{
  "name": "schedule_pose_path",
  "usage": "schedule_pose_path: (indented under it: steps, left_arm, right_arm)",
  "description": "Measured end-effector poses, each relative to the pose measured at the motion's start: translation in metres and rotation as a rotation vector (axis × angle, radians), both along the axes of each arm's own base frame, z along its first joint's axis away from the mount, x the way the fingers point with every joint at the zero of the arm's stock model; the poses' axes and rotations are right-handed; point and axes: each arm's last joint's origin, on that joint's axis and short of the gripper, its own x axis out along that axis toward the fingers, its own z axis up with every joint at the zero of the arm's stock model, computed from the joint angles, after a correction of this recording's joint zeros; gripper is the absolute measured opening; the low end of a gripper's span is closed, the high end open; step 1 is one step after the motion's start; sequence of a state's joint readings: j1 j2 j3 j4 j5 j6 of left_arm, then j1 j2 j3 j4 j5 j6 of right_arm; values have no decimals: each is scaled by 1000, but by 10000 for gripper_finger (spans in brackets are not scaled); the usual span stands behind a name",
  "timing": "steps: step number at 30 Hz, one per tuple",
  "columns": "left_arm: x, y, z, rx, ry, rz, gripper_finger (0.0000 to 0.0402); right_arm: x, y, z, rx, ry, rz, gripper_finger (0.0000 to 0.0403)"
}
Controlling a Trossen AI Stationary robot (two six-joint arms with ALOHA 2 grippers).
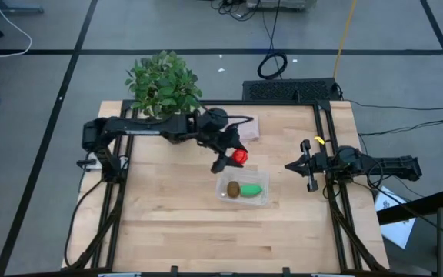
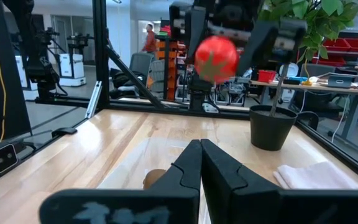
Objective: Pick and placing Produce into tupperware
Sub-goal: Put the red tomato into the transparent bin
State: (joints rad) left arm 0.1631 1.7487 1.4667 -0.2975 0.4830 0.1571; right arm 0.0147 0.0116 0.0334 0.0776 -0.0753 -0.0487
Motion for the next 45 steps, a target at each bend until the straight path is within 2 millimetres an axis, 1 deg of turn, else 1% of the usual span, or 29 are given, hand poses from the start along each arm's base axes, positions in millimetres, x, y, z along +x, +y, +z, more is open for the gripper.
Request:
schedule_pose_path:
  steps: [4, 7, 12, 17, 27, 32, 38, 45]
  left_arm:
    - [10, 1, -16, -18, 55, -14, 255]
    - [14, 2, -30, -28, 113, -15, 255]
    - [18, 1, -49, -32, 192, -26, 255]
    - [20, -3, -67, -40, 269, -46, 255]
    - [19, -14, -70, -1, 297, -88, 255]
    - [25, -16, -92, 6, 348, -92, 255]
    - [30, -18, -110, 12, 384, -99, 255]
    - [29, -18, -110, 24, 391, -109, 255]
  right_arm:
    - [0, 0, 0, 0, 1, 0, 0]
    - [0, 0, 0, 0, 1, 0, 0]
    - [0, 0, 0, -1, 2, 0, 0]
    - [0, 0, 0, -1, 0, 0, 0]
    - [0, 0, 0, 0, 0, 0, 0]
    - [0, 0, 0, 2, 0, 0, 0]
    - [0, 0, 0, 3, 2, 0, 0]
    - [0, 0, 0, 3, 2, 0, 0]
